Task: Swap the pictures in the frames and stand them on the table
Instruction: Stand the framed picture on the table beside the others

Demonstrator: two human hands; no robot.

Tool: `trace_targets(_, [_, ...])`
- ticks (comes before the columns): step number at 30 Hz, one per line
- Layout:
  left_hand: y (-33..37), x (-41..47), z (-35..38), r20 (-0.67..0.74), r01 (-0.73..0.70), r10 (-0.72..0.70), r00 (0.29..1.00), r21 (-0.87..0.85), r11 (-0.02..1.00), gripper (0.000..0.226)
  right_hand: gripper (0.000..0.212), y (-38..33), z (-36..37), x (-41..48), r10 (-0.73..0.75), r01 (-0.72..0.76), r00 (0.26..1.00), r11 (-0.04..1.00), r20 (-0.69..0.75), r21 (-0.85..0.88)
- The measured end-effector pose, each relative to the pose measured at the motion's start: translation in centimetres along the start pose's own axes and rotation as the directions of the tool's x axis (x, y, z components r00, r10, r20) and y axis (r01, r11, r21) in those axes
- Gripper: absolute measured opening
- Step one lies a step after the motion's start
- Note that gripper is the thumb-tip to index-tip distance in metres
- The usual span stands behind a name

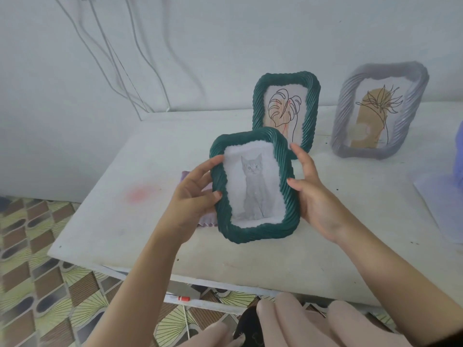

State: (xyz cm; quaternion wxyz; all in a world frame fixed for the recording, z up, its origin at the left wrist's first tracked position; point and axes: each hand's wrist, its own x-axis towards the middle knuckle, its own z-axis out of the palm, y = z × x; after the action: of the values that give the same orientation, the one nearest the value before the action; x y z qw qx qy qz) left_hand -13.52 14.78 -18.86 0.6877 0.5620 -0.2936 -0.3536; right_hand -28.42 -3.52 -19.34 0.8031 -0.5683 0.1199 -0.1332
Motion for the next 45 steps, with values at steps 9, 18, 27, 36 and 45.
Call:
trace_targets(9, [3.5, 1.1, -2.6, -0.014, -0.081, 0.083, 0.996, 0.129, 0.988, 0.075, 0.056, -4.0, 2.4, 5.5, -0.163, 0.166, 0.980, 0.986, 0.117, -0.015])
trace_targets(18, [7.2, 4.7, -6.4, -0.088, -0.163, 0.183, 0.979, 0.199, 0.967, 0.078, 0.043, -7.0, 5.4, 11.9, -0.169, 0.198, 0.961, 0.973, 0.220, -0.117])
trace_targets(27, [7.7, 9.9, -10.6, -0.158, -0.114, 0.154, 0.975, 0.240, 0.964, 0.083, 0.040, -7.0, 6.6, 19.0, -0.149, 0.180, 0.965, 0.975, 0.218, -0.128])
trace_targets(36, [6.3, 14.4, -12.2, -0.255, -0.032, 0.088, 0.963, 0.216, 0.976, 0.090, 0.042, -3.1, 6.4, 22.6, -0.247, 0.263, 0.960, 0.957, 0.130, -0.126])
trace_targets(45, [5.0, 16.5, -12.2, -0.294, -0.035, 0.094, 0.951, 0.198, 0.980, 0.090, 0.058, -0.8, 6.2, 23.3, -0.309, 0.311, 0.950, 0.938, 0.036, -0.155])
